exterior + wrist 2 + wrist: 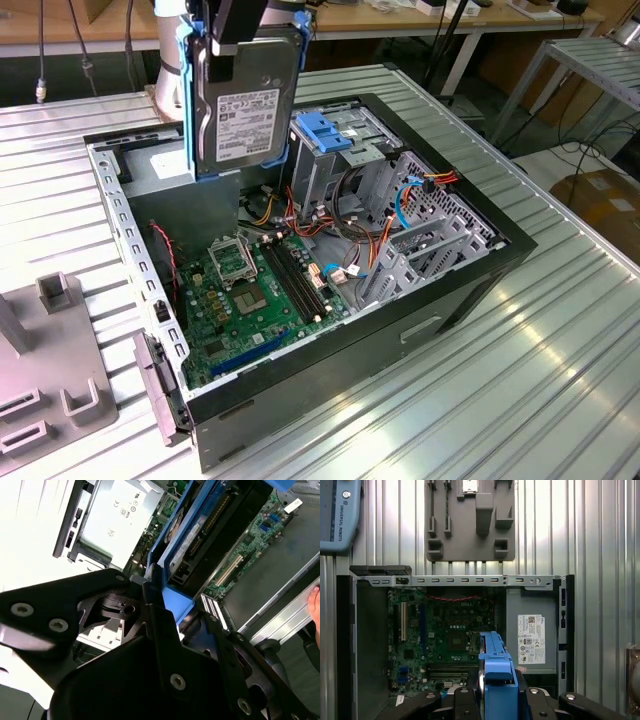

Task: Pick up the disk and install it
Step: 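Insert the disk into the insertion slot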

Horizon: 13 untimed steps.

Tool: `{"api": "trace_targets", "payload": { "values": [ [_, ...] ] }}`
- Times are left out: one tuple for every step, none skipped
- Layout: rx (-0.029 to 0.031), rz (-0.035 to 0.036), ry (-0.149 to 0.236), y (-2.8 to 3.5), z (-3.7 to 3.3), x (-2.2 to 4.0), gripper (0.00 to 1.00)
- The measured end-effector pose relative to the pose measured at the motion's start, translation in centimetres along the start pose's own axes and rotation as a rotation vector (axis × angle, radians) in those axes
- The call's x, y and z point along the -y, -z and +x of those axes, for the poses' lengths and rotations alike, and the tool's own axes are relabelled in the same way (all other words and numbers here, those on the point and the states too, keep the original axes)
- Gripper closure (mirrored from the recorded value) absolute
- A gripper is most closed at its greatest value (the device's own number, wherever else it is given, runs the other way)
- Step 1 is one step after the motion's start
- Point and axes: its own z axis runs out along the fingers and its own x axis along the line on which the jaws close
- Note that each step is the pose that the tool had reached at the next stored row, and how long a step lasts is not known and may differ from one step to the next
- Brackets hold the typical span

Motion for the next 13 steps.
{"api": "trace_targets", "payload": {
  "values": [
    [0.0000, 0.0000, 0.000, 0.00, 0.14, 0.00, 0.63],
    [-0.0001, 0.0001, 0.000, 0.00, 0.29, 0.00, 0.63],
    [0.0000, 0.0000, 0.000, -0.01, 0.65, 0.01, 0.63],
    [0.0000, 0.0001, 0.000, -0.01, 0.85, 0.01, 0.63],
    [0.0000, 0.0001, 0.000, -0.01, 0.96, 0.01, 0.63],
    [0.0000, 0.0001, 0.000, -0.01, 1.14, 0.01, 0.63],
    [0.0000, 0.0001, 0.000, -0.02, 1.35, 0.02, 0.63],
    [0.0000, 0.0000, 0.000, -0.02, 1.51, 0.02, 0.63],
    [0.0000, 0.0000, 0.000, -0.02, 1.63, 0.02, 0.63],
    [-0.0001, 0.0000, 0.000, -0.02, 1.90, 0.02, 0.63],
    [0.0000, 0.0001, 0.000, -0.03, 2.11, 0.03, 0.63],
    [0.0000, 0.0001, 0.000, -0.03, 2.27, 0.03, 0.63],
    [0.0000, 0.0001, 0.000, -0.03, 2.40, 0.03, 0.63]
  ]
}}
